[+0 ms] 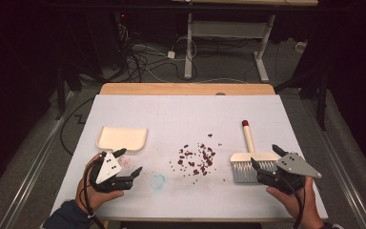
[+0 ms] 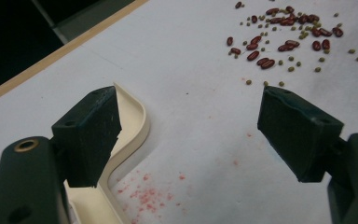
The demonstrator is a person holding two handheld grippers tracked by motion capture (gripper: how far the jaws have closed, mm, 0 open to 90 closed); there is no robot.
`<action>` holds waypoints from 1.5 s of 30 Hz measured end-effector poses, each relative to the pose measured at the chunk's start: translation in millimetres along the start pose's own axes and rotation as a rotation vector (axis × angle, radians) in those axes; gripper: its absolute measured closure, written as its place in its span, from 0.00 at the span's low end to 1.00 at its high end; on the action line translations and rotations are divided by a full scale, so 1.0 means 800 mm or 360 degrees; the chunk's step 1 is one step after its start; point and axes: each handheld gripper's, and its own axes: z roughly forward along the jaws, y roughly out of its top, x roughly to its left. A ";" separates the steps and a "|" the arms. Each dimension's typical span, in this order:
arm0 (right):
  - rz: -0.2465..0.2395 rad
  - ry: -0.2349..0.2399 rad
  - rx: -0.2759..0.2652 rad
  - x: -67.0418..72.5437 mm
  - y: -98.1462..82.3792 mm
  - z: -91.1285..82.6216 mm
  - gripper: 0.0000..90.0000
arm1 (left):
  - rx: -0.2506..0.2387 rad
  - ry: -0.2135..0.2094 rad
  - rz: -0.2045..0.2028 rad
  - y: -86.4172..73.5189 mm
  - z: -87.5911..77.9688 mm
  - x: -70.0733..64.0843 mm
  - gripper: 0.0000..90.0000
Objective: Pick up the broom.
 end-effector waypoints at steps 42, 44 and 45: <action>0.0407 0.0101 0.1202 -0.069 0.036 0.234 0.70 | 0.0266 -0.0199 0.0098 -0.010 0.025 -0.013 0.23; 0.0393 0.0079 0.1223 -0.065 0.039 0.236 0.71 | 0.0257 -0.0200 0.0101 -0.008 0.024 -0.014 0.23; 0.0395 0.0080 0.1226 -0.065 0.039 0.237 0.71 | 0.0256 -0.0201 0.0103 -0.008 0.024 -0.014 0.23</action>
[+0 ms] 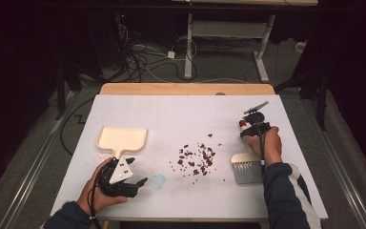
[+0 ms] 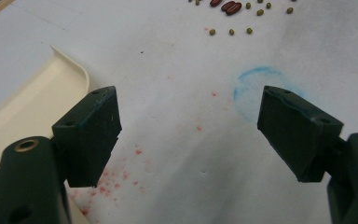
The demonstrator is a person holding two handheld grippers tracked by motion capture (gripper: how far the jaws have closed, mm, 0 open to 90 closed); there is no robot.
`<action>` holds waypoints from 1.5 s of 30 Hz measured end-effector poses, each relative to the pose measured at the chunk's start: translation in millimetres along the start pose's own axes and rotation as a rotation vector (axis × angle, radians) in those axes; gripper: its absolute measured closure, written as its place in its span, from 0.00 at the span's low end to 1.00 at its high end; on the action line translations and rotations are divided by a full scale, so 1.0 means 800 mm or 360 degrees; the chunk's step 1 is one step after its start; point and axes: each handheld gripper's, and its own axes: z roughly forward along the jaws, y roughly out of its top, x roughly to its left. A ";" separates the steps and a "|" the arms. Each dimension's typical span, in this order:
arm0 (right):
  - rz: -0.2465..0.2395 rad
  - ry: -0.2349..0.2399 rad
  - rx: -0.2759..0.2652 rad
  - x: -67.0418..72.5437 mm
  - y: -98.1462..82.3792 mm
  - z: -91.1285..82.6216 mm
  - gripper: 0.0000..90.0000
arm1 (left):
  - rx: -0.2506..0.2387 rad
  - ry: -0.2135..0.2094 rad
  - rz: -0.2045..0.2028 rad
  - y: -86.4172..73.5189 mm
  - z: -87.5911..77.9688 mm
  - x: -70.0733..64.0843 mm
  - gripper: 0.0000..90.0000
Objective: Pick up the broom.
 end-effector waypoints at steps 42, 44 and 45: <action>-0.0113 0.0329 -0.1275 0.016 -0.105 -0.180 0.78 | -0.0362 -0.0267 -0.0019 0.104 0.007 -0.046 0.24; -0.0135 0.0330 -0.1303 0.027 -0.105 -0.188 0.78 | -0.0431 -0.0382 0.0016 0.138 0.018 -0.066 0.24; -0.0145 0.0327 -0.1324 0.034 -0.105 -0.191 0.78 | -0.0431 -0.0382 0.0016 0.138 0.018 -0.066 0.25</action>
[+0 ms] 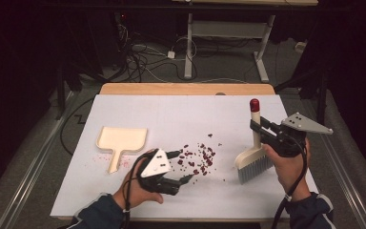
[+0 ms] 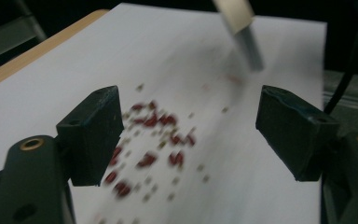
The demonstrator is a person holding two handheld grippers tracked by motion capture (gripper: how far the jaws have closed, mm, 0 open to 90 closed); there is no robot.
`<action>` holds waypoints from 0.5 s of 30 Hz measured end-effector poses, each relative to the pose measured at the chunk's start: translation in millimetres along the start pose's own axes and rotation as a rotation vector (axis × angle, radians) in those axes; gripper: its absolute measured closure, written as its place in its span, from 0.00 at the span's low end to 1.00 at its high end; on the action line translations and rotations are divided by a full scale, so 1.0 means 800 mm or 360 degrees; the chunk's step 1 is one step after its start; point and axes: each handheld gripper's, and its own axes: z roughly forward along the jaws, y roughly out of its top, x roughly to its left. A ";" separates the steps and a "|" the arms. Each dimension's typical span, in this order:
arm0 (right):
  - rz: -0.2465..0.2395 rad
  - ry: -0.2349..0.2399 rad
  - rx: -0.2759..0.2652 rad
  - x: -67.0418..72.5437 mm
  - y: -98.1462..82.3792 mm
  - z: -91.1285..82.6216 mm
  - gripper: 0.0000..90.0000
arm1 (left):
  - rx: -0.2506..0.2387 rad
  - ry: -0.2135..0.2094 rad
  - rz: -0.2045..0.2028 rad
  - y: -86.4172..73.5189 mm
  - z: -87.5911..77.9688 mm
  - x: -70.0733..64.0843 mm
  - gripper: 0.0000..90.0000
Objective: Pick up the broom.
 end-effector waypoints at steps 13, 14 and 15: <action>-0.0158 0.0084 -0.0104 0.089 0.004 0.008 0.78 | -0.0095 -0.0168 -0.0052 0.051 0.095 -0.030 0.33; -0.0164 0.0101 -0.0106 0.094 0.003 0.008 0.77 | -0.0099 -0.0141 -0.0070 0.049 0.101 -0.029 0.36; -0.0162 0.0114 -0.0120 0.099 0.003 0.008 0.78 | -0.0099 -0.0141 -0.0070 0.049 0.101 -0.029 0.39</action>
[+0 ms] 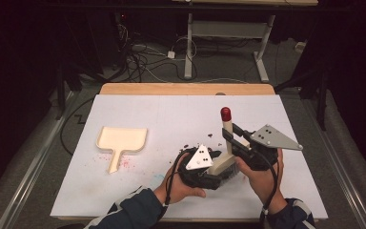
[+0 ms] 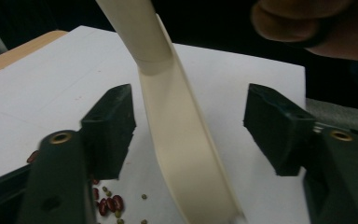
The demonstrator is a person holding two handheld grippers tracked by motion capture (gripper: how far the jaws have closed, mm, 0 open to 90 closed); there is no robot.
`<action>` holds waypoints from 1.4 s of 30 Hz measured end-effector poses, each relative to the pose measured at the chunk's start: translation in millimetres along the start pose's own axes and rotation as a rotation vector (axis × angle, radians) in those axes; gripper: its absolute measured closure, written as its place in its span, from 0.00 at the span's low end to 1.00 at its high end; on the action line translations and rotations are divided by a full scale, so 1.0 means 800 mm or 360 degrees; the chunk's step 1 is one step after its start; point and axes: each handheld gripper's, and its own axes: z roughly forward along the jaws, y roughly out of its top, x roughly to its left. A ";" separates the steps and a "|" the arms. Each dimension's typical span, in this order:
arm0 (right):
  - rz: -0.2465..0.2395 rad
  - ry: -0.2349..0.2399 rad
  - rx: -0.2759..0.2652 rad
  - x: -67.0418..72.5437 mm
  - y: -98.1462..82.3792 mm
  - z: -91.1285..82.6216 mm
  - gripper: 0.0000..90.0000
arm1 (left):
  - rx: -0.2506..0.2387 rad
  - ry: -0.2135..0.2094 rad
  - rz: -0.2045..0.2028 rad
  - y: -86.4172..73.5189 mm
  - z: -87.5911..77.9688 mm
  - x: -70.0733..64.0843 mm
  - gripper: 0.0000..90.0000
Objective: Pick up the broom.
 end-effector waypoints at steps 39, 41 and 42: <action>-0.0655 0.1025 0.0698 0.023 -0.066 0.024 0.50 | 0.0347 -0.0357 0.0424 -0.025 -0.089 0.014 0.73; -0.0674 0.1096 0.0722 0.027 -0.071 0.027 0.58 | 0.0376 -0.0384 0.0454 -0.025 -0.086 0.010 0.73; -0.0651 0.1134 0.0724 0.029 -0.072 0.027 0.64 | 0.0376 -0.0384 0.0454 -0.025 -0.086 0.010 0.73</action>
